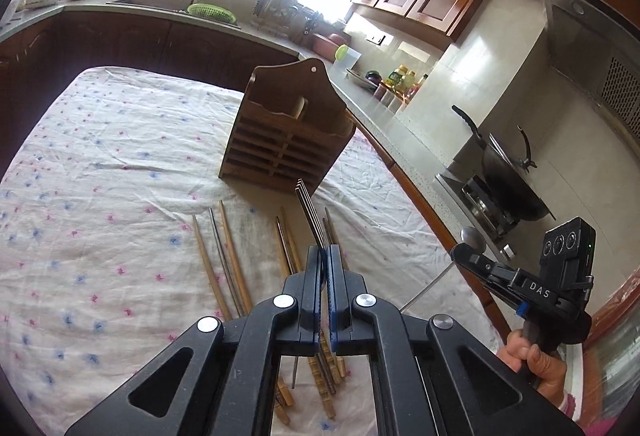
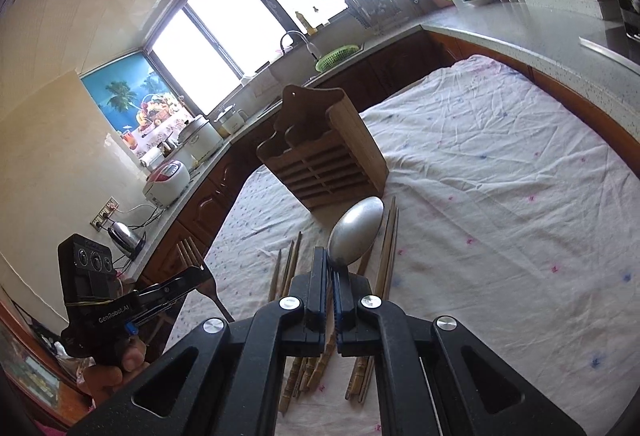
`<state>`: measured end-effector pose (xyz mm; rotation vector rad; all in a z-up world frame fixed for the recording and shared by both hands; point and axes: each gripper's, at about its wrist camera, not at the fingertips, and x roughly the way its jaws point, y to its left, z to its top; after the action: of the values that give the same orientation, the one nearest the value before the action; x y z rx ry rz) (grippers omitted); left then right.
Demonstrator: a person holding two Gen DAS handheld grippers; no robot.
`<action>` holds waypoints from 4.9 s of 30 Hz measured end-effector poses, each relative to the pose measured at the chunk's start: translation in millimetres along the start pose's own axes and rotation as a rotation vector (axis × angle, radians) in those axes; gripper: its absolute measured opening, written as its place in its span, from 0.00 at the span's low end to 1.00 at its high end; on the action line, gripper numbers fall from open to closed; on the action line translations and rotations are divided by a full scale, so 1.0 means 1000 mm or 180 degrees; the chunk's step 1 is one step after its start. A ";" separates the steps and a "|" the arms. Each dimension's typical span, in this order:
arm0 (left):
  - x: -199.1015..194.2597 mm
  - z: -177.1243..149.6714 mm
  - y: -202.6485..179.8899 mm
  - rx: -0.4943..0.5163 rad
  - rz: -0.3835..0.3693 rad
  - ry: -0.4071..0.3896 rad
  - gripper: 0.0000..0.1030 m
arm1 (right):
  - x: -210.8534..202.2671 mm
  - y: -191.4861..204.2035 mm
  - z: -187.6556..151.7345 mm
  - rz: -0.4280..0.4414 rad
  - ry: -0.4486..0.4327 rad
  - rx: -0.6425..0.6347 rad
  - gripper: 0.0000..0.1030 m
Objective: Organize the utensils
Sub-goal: 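Lift the fork with the left tool into the wooden holder while the right tool drops the spoon in, then move both open tools back over the remaining chopsticks, then grasp a wooden chopstick with the left tool while the right tool grasps another chopstick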
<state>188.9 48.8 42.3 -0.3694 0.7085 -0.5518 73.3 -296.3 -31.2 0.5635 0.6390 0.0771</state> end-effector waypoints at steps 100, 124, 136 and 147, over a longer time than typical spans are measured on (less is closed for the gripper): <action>0.025 -0.077 0.053 -0.0333 0.0959 -0.0339 0.94 | 0.035 0.015 -0.022 -0.0685 -0.0403 -0.0517 1.00; 0.071 -0.060 0.048 -0.0225 0.1121 0.0192 0.73 | 0.056 0.006 -0.017 -0.0620 -0.0054 -0.0400 0.85; 0.140 -0.033 0.059 -0.0043 0.1121 0.0602 0.36 | 0.130 0.015 0.001 -0.0617 0.0478 -0.0493 0.39; 0.191 -0.023 0.075 -0.0032 0.1203 0.0838 0.26 | 0.188 -0.011 0.006 -0.0853 0.0886 -0.0394 0.21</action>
<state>319.2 -7.1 -107.9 -0.1652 1.0087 -0.2387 227.1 -263.5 -135.4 0.3459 0.9688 -0.0578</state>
